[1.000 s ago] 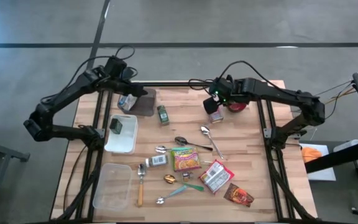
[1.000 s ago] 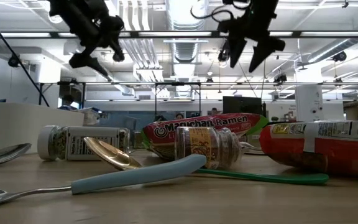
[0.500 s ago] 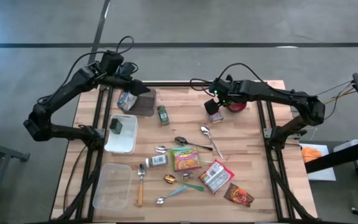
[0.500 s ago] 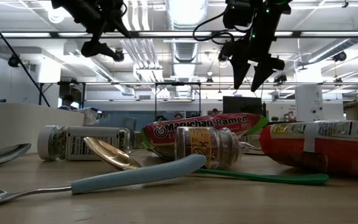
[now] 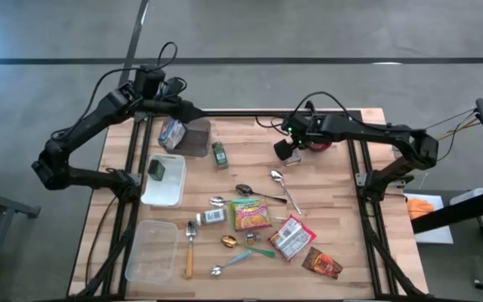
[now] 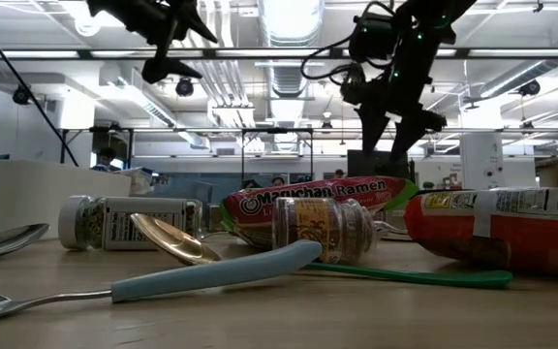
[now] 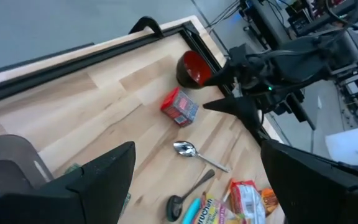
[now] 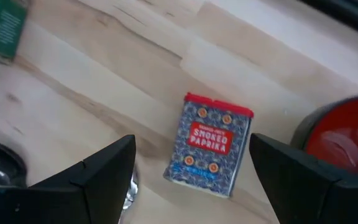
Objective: Pick & Place Food Item
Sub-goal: Put the red seasoning can into the white bin
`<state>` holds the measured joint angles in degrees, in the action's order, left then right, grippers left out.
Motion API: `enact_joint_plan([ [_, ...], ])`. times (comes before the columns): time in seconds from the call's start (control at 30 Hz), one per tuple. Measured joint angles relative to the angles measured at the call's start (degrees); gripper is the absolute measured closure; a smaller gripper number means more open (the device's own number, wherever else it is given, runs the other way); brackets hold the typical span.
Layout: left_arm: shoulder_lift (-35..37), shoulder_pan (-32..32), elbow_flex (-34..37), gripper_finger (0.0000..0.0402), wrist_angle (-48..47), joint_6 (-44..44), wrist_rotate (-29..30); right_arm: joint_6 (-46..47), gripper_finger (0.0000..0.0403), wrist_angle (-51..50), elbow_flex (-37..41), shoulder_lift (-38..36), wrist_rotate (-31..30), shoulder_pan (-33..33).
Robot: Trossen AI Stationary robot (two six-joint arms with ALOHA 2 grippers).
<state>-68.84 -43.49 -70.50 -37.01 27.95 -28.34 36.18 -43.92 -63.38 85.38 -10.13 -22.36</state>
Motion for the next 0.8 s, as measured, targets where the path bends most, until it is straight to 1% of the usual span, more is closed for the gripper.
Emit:
enact_joint_plan([
  [0.3, 0.0, 4.0, 0.0, 0.0051, 0.0, 0.5, 0.0, 5.6, 0.0093, 0.0, 2.5, 0.0, 0.3, 0.0],
  [0.47, 0.0, 5.2, 0.0, 0.0051, 0.0, 0.5, 0.0, 7.5, 0.0093, 0.5, 4.0, 0.0, -0.3, -0.1],
  [0.63, 0.0, 5.8, 0.0, 0.0051, 0.0, 0.5, 0.0, 8.7, 0.0093, 2.7, 4.1, 0.0, -0.3, 0.4],
  [0.8, 0.0, 6.1, 0.0, 0.0051, 0.0, 0.5, 0.0, 7.0, 0.0093, 4.0, 3.5, 0.0, -0.3, 1.4],
])
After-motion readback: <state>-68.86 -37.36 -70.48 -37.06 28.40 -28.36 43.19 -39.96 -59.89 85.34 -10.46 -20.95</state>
